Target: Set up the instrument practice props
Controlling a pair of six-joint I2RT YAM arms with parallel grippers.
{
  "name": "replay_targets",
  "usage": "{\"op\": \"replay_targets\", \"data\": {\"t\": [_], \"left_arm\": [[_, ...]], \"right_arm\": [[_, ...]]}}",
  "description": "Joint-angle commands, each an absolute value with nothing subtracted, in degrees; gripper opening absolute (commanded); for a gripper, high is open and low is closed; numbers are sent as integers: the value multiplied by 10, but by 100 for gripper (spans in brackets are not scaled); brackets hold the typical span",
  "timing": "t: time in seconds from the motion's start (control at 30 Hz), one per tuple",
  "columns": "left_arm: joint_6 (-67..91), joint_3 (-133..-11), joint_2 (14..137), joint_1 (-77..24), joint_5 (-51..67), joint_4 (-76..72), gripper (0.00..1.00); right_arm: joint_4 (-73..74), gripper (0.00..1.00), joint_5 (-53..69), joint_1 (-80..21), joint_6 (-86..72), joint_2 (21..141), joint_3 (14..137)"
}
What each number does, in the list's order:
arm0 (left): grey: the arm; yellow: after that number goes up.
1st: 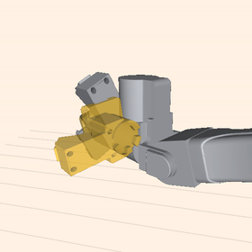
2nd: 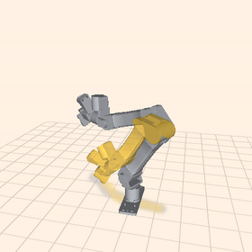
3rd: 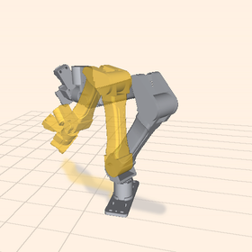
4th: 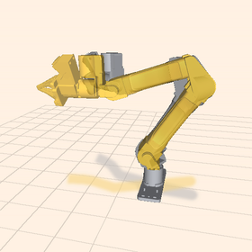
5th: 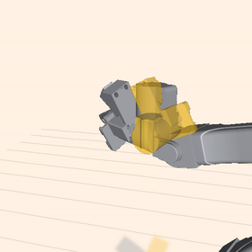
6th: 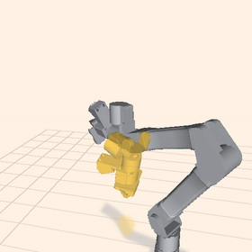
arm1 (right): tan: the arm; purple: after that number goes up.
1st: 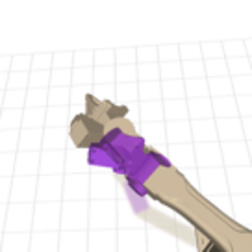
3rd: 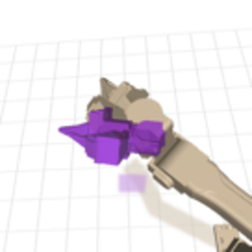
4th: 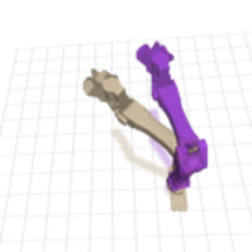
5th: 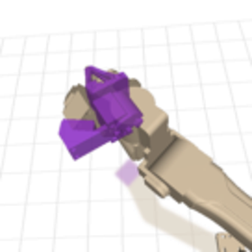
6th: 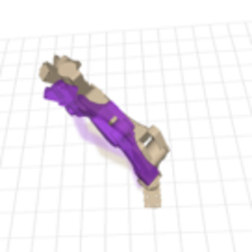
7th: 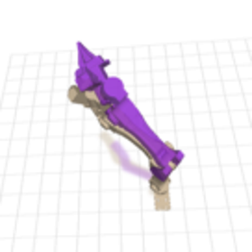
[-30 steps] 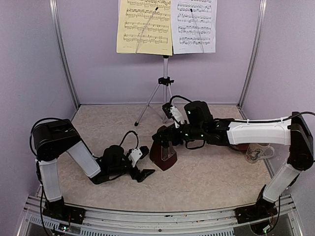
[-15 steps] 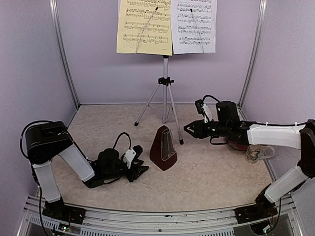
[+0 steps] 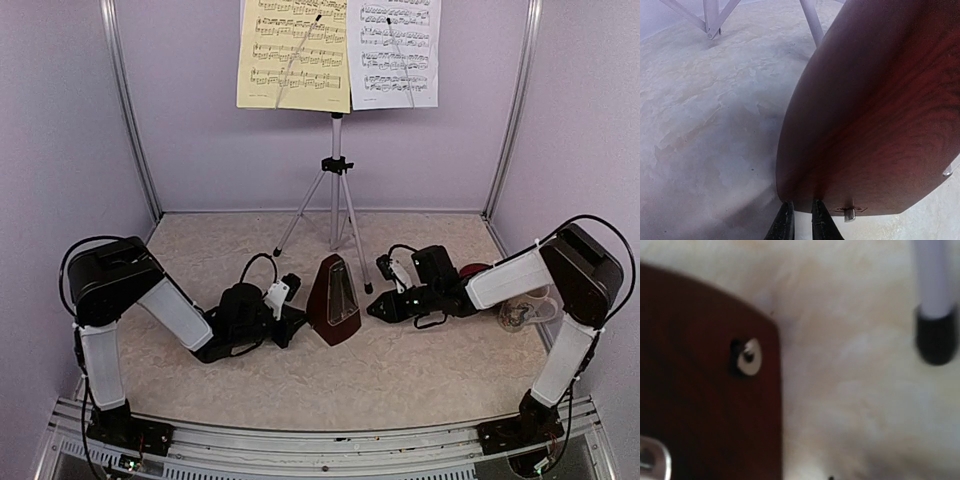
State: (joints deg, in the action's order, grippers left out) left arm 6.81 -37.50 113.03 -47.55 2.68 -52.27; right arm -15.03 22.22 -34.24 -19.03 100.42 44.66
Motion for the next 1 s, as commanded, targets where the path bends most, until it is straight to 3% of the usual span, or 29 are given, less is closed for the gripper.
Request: {"op": "replay_targets", "data": {"t": [0.0, 0.2, 0.47, 0.7, 0.8, 0.87, 0.97], "left_arm": [[69, -409, 1148, -464, 28, -498, 14], [91, -421, 1148, -437, 48, -508, 17], [111, -354, 1054, -406, 21, -494, 29], [166, -223, 909, -405, -11, -551, 74], [136, -198, 854, -427, -25, -539, 83], [111, -187, 828, -458, -47, -535, 95], [88, -186, 806, -486, -49, -544, 99]], "right_arm": [[-201, 24, 244, -362, -184, 1031, 446], [-213, 24, 249, -381, -179, 1040, 440], [-252, 24, 267, -438, -211, 1065, 446], [-291, 27, 279, -487, -231, 1093, 468], [-304, 27, 286, -494, -232, 1106, 484], [-321, 28, 292, -493, -232, 1111, 495], [-325, 28, 299, -493, -224, 1123, 522]]}}
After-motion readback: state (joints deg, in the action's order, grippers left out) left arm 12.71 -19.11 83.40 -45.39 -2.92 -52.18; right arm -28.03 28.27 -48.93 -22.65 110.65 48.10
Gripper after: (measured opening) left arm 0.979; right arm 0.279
